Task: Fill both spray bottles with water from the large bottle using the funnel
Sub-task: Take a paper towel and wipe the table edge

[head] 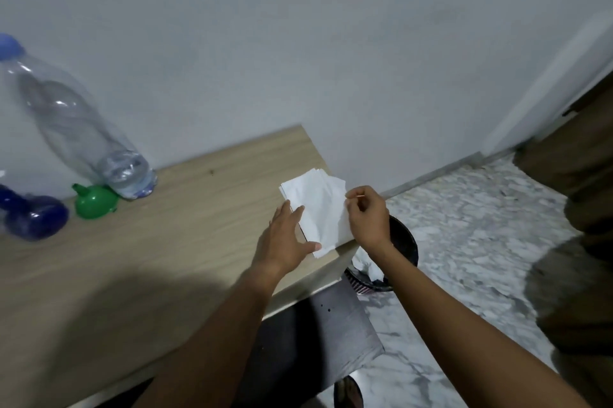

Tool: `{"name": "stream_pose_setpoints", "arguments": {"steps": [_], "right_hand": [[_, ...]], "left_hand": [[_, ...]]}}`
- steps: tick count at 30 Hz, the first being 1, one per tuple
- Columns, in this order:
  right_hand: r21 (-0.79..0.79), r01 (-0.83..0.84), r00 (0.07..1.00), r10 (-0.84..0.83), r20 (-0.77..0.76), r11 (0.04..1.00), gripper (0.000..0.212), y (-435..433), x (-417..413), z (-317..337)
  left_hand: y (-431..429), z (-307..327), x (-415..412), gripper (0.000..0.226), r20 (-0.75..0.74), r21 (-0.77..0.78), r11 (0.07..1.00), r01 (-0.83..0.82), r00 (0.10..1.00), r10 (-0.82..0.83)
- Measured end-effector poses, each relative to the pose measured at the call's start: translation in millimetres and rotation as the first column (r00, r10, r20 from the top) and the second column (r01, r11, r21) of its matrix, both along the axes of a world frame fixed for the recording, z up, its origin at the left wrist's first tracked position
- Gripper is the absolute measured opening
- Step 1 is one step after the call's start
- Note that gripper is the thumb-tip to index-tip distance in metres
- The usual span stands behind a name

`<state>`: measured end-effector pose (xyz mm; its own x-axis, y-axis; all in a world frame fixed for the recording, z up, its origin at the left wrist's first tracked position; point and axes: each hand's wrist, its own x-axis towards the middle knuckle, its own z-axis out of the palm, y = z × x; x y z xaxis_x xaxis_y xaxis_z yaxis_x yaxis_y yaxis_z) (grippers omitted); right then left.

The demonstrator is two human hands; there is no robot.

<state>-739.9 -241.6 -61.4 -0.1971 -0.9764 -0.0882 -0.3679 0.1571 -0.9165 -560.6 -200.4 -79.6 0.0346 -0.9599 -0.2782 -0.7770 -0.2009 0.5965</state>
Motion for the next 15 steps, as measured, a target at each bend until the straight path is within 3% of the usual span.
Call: {"name": "stream_pose_setpoints", "arguments": {"steps": [5,15], "right_hand": [[0.093,-0.107,0.955,0.076,0.287,0.990,0.022,-9.9,-7.4,1.9],[0.323,-0.223,0.901,0.069,0.428,0.920,0.036,-29.3,-20.2,11.3]], "left_hand": [[-1.9,-0.4,-4.1,0.107,-0.044,0.043,0.997,-0.064,0.997,0.066],[-7.4,12.0,-6.0,0.104,-0.029,0.140,0.989,-0.046,0.998,0.051]]}}
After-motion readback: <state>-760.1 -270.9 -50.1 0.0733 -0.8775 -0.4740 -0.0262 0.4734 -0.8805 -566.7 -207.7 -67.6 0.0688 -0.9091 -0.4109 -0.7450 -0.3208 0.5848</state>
